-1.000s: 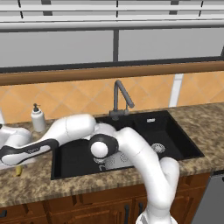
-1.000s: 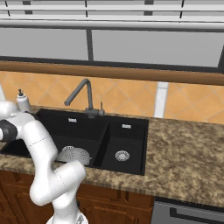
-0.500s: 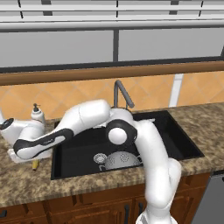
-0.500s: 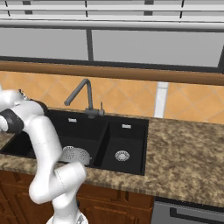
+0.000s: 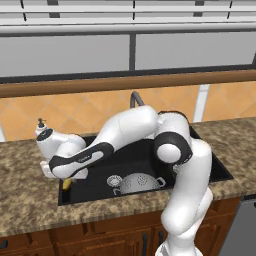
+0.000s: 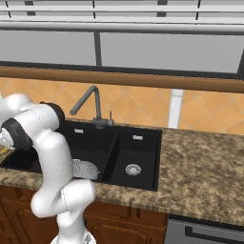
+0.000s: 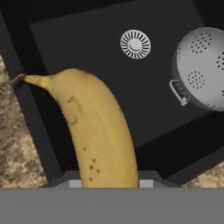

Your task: Put the colander in the sink, put the banana in the colander, and turn on the sink faucet and pour water over the colander.

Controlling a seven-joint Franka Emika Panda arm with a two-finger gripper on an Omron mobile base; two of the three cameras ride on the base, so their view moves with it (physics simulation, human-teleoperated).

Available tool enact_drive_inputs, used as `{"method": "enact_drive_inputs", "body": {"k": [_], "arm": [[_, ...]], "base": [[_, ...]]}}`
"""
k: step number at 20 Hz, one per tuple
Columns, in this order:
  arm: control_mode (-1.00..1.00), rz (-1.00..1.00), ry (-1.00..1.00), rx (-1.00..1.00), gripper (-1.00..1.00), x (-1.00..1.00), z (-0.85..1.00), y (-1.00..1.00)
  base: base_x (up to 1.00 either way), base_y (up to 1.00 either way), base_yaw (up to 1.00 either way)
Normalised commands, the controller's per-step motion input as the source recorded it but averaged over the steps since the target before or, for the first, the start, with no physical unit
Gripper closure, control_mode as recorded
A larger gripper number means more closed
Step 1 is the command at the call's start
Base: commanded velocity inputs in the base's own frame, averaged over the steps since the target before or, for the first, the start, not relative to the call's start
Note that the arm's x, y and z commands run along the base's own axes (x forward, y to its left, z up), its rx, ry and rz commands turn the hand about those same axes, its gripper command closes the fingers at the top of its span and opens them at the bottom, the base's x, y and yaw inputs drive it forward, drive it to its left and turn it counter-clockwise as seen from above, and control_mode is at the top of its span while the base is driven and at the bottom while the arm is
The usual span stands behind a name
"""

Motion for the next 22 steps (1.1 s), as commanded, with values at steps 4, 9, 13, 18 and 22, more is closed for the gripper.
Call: {"method": "enact_drive_inputs", "body": {"k": [4, 9, 13, 18, 22], "arm": [[-1.0, -0.13, 0.0, 0.05, 1.0, 0.04, 0.0, -1.0], [-1.0, -0.11, 0.0, 0.0, 1.0, 0.11, 0.0, -1.0], [-1.0, -0.12, 0.0, 0.0, 1.0, 0.04, 0.0, -1.0], [-1.0, -0.11, 0.0, 0.0, 1.0, 0.0, -0.03, -1.0], [-1.0, -0.07, 0.0, 0.0, 1.0, 0.0, -0.23, -0.89]], "base": [[0.0, 0.0, 0.0], [0.0, 0.0, 0.0], [0.0, 0.0, 0.0], [0.0, 0.0, 0.0], [0.0, 0.0, 0.0]]}}
